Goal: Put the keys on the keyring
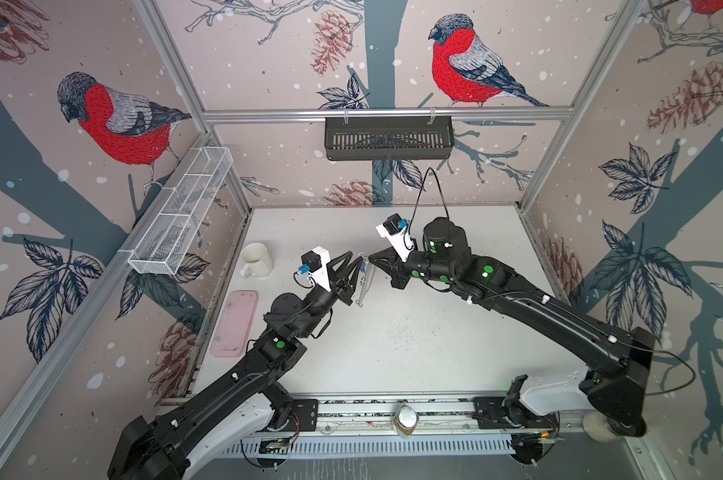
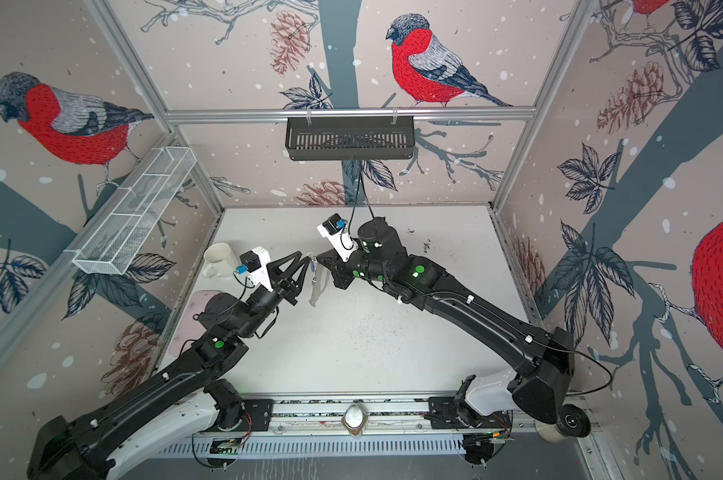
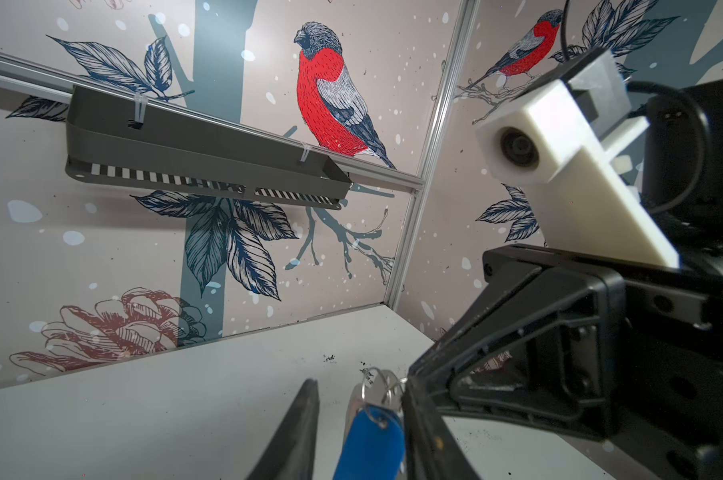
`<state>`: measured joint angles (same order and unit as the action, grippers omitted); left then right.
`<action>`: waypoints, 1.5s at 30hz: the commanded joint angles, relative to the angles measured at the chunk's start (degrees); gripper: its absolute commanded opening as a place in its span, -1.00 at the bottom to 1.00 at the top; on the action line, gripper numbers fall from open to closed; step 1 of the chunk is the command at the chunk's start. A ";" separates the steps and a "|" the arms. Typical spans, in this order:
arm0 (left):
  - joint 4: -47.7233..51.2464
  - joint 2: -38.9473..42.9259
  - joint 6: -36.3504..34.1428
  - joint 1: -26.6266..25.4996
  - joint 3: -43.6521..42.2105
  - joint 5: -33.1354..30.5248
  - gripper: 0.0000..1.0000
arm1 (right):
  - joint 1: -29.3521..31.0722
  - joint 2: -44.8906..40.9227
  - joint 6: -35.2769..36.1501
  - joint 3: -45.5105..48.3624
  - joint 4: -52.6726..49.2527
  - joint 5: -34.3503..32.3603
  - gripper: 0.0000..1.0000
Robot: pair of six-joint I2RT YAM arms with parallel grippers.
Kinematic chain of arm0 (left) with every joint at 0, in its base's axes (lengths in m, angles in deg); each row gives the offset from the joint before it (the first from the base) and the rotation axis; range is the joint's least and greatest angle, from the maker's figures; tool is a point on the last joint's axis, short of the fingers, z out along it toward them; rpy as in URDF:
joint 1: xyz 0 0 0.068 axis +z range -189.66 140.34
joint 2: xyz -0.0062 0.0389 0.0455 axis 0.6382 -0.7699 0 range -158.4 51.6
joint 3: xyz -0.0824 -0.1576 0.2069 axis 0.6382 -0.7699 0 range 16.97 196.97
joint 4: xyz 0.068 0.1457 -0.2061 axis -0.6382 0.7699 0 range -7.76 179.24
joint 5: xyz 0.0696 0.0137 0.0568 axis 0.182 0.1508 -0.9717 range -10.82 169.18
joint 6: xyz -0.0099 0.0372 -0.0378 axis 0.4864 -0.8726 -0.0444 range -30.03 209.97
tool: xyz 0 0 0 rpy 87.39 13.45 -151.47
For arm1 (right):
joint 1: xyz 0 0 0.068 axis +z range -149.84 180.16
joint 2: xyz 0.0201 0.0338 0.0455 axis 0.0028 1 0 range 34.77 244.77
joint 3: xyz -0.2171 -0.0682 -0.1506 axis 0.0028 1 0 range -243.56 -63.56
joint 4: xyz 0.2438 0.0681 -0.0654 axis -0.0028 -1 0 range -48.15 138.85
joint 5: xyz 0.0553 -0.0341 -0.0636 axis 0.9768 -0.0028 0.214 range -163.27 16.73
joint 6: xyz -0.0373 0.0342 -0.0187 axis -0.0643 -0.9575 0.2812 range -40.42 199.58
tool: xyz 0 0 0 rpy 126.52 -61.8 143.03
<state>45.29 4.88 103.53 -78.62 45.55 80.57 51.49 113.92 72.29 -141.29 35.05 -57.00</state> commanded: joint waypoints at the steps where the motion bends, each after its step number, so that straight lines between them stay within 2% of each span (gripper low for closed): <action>1: 1.35 -0.43 -0.14 0.20 0.78 2.17 -0.28 | 0.01 -0.61 0.52 0.32 2.02 0.34 -1.00; 5: 1.50 -0.73 -0.02 0.20 1.14 1.98 -0.32 | 0.00 -1.01 0.65 0.83 2.69 0.93 -1.00; 9: 1.61 -1.01 0.17 0.29 1.48 1.78 -0.52 | 0.00 -1.37 0.72 1.04 3.32 1.30 -1.00; 20: 1.00 -1.45 0.32 0.55 1.72 2.39 -0.84 | 0.08 -1.61 0.87 1.60 4.62 1.74 -1.00; 33: 3.81 -2.06 0.76 0.83 2.71 2.91 -0.99 | 0.47 -3.04 1.31 3.77 8.17 1.68 -1.00; 35: 3.94 -2.01 0.90 0.82 2.61 3.00 -0.97 | 0.46 -3.09 1.36 3.77 8.37 1.57 -1.00; 41: 4.26 0.30 0.09 0.90 1.60 1.36 -0.52 | 0.51 -3.17 1.57 3.94 8.40 1.23 -1.00; 45: 5.70 2.18 -1.15 0.93 1.63 1.41 -0.30 | 0.50 -3.14 2.10 4.15 8.51 1.57 -1.00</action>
<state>50.60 6.25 103.99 -77.79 47.21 82.10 51.89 111.08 73.73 -137.27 40.56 -55.71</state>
